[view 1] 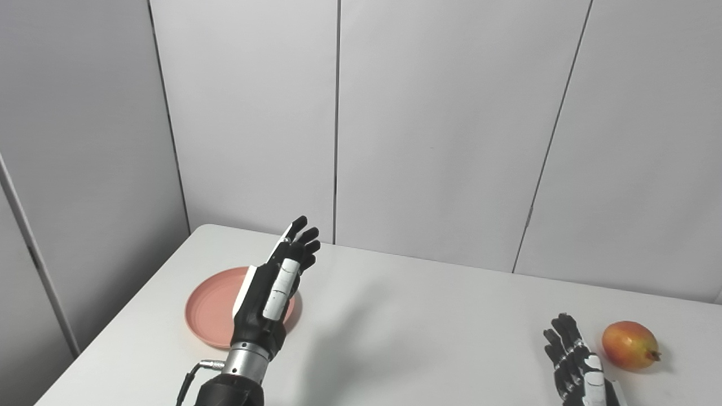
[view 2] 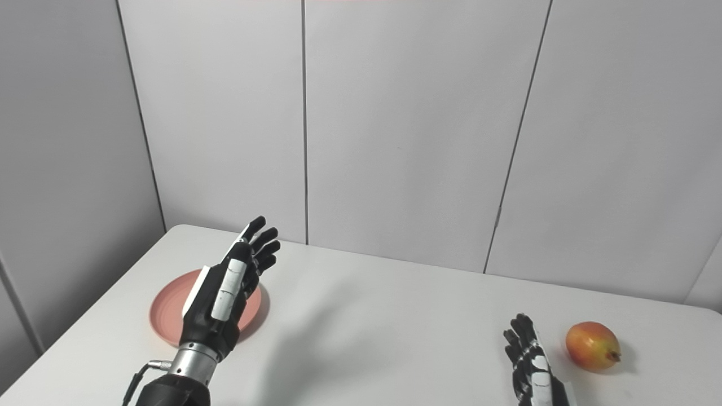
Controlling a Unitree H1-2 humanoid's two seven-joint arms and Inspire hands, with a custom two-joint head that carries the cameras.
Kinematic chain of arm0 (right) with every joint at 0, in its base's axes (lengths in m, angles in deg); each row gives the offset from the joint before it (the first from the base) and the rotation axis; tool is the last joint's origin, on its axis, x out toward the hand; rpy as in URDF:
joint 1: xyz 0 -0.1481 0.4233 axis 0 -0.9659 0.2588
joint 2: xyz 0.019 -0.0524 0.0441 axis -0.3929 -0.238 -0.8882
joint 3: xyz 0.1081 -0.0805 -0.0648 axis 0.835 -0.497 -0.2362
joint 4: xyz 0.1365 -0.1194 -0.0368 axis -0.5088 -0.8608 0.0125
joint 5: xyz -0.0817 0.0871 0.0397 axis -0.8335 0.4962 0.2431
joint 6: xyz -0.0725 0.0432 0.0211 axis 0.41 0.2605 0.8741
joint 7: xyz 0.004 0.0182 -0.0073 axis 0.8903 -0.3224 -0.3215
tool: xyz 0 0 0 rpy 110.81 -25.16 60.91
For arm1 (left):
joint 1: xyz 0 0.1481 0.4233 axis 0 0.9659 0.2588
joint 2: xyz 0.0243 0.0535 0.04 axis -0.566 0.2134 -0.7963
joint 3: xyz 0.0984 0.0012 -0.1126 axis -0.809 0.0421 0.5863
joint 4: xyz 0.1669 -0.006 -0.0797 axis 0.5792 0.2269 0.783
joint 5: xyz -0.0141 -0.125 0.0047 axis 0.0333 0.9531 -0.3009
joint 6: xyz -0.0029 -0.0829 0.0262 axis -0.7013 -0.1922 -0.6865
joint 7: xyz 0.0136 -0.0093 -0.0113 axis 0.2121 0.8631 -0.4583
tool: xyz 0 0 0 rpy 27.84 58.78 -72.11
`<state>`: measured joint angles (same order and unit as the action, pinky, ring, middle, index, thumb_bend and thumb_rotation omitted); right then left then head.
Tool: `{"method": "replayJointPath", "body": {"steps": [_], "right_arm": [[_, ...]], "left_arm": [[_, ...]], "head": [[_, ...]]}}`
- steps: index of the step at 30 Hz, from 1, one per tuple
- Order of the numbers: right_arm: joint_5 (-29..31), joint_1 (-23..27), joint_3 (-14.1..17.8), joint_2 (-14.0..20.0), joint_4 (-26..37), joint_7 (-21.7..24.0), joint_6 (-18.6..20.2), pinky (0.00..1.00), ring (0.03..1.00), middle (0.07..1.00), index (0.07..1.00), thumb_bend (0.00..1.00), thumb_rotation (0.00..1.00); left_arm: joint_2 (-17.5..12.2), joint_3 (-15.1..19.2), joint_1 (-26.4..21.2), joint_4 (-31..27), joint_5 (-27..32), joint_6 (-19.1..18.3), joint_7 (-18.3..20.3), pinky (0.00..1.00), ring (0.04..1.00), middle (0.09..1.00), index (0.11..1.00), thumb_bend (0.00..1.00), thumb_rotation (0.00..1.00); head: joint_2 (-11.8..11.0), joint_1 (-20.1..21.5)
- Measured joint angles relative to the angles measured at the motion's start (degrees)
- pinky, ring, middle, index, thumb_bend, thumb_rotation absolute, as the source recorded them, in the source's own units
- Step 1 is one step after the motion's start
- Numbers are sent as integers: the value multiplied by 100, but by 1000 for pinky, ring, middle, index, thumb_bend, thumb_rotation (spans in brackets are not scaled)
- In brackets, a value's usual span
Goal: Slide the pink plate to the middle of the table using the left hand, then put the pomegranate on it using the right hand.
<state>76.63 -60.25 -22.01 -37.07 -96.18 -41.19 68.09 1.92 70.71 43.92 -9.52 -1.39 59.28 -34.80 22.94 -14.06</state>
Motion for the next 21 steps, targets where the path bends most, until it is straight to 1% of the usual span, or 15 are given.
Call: {"method": "replayJointPath", "body": {"steps": [2,4,6,7,9,11,13,15,16,17,21], "right_arm": [[1,-5,0,6,8,2,34,1000,963,961,949,742,990],[0,-20,-1,8,29,5,70,1000,962,960,949,736,990],[1,-44,-4,18,62,8,87,1000,968,965,956,724,990],[2,-67,-2,28,85,10,97,1000,968,965,956,722,989],[4,-73,-1,40,89,11,107,1000,964,961,953,727,985],[7,-75,-1,49,85,25,114,1000,962,958,949,725,985],[18,-76,1,50,83,28,115,1000,962,956,948,723,984],[27,-76,1,50,83,27,116,1000,961,957,947,722,984],[27,-76,1,50,83,27,117,1000,962,959,949,724,985],[29,-76,0,50,84,26,117,1000,963,960,950,725,986],[41,-77,3,53,85,27,125,1000,962,958,945,728,984]], "left_arm": [[-75,136,-27,2,165,-161,35,912,891,887,894,979,875],[-268,305,-112,33,380,-312,106,894,883,877,879,978,865],[-563,518,-272,80,472,-341,108,908,886,876,860,965,871],[-743,640,-387,78,489,-346,108,942,893,877,852,958,865],[-1007,787,-526,74,569,-347,109,954,901,893,861,951,871],[-1269,847,-613,86,583,-347,120,971,899,890,860,977,848],[-1414,905,-678,167,596,-347,151,995,900,891,864,992,824],[-1497,982,-752,355,596,-346,153,969,897,895,864,988,824],[-1543,1012,-779,467,594,-344,156,925,890,897,866,982,829],[-1614,1054,-804,615,592,-341,169,911,888,898,869,980,831],[-1911,1176,-890,1101,589,-277,240,922,875,890,865,983,818]], "head": [[0,9],[0,9],[0,9],[0,9],[-18,9],[-26,0],[-35,-17],[-35,-18],[-35,-18],[-18,-9],[9,0]]}}
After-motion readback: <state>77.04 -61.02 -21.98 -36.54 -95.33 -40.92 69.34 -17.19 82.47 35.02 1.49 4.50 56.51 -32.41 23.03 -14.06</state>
